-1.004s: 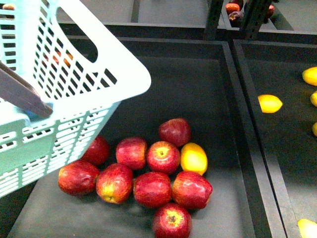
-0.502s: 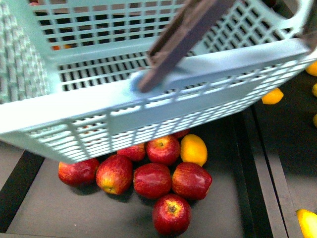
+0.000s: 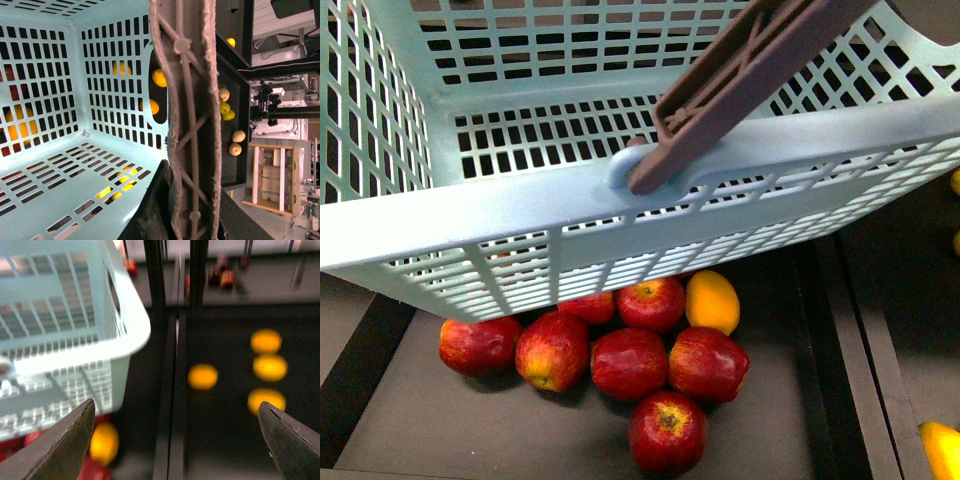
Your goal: Pick lemon and mango into basket
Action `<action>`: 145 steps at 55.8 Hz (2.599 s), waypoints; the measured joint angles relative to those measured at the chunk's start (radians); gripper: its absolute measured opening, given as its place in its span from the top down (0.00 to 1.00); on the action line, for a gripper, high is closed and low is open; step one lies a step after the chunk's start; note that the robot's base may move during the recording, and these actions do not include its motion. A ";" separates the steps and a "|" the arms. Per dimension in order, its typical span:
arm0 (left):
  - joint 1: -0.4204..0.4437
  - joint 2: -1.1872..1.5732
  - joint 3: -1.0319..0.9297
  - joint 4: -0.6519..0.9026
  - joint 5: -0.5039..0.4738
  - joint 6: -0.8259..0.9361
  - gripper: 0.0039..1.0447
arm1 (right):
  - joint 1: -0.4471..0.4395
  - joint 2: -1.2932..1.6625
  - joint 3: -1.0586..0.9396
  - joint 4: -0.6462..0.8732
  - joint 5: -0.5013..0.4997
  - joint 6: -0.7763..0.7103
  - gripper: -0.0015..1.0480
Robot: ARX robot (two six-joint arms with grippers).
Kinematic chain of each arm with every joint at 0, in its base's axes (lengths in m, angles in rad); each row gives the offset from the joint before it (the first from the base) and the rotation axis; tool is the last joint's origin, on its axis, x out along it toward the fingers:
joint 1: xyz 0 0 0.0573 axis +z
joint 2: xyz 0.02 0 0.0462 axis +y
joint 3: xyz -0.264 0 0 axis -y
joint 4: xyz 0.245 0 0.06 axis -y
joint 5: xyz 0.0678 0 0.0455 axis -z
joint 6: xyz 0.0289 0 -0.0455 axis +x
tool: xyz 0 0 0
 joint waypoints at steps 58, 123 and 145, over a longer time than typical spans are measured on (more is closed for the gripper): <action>-0.005 0.000 0.000 0.000 0.010 -0.002 0.94 | -0.533 1.900 0.402 0.724 -0.051 -0.116 0.08; -0.005 0.000 0.000 0.000 0.012 -0.002 0.94 | -0.520 2.422 0.637 0.740 -0.073 -0.379 0.08; -0.005 0.000 0.000 0.000 0.012 -0.002 0.94 | -0.521 2.427 0.638 0.748 -0.072 -0.383 0.23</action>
